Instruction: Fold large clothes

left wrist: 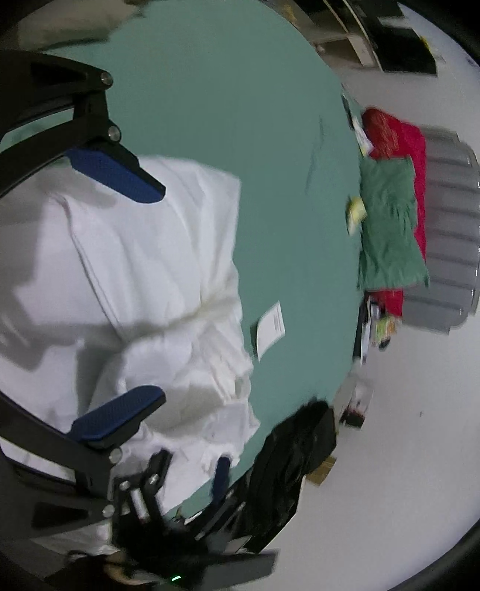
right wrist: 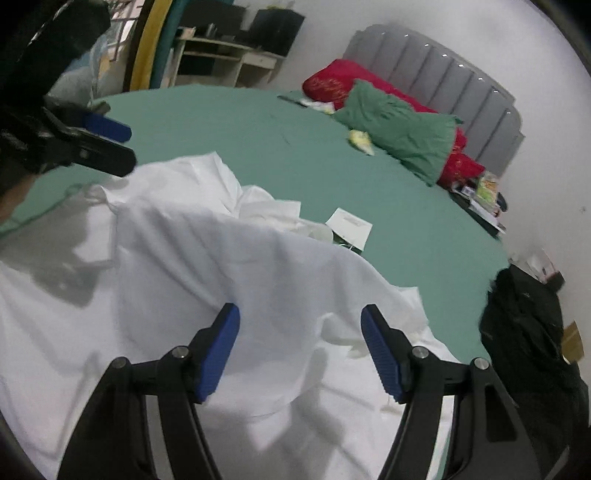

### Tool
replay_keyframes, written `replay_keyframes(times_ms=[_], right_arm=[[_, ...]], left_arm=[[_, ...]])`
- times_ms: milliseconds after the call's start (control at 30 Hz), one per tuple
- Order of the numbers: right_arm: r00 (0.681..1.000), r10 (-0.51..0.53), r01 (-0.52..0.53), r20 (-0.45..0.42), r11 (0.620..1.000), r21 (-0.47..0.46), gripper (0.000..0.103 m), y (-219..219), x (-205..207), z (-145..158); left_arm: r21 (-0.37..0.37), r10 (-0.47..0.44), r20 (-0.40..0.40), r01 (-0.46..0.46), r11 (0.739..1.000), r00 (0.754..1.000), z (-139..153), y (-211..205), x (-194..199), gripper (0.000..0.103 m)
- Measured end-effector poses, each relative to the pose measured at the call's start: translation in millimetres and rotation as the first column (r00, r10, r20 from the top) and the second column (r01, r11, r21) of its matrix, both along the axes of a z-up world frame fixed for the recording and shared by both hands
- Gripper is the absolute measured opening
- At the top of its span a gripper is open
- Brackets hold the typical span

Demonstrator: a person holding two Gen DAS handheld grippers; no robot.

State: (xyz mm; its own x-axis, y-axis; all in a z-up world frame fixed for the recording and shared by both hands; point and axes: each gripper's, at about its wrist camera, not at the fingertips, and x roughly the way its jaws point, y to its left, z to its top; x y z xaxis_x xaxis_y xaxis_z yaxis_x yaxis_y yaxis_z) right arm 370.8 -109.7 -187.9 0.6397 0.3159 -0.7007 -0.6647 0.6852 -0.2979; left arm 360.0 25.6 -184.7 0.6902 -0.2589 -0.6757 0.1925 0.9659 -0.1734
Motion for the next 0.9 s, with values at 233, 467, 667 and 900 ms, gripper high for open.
replay_keyframes(times_ms=[233,467,667,900], right_arm=[[0.972,-0.028,0.128,-0.234,0.895,0.427,0.077,-63.2,69.2,35.2],[0.807,-0.164,0.370,-0.568,0.890,0.269,0.079,-65.4,119.9,-4.3],[0.767,-0.146,0.407,-0.625,0.864,0.297,0.079,-87.2,67.8,-3.9],[0.639,0.010,0.412,-0.769,0.840,0.353,0.007,-90.0,61.5,-29.2]], left_arm=[[0.005,-0.070,-0.035,0.070,0.998,0.997,-14.6,-38.7,17.8,0.099],[-0.002,0.032,-0.118,-0.033,0.999,0.993,-28.3,-60.8,47.4,0.099],[-0.062,0.093,-0.350,-0.122,0.991,0.932,-50.2,-53.2,73.6,0.099],[-0.135,-0.008,-0.439,-0.057,0.989,0.898,-50.4,-57.8,69.5,0.020]])
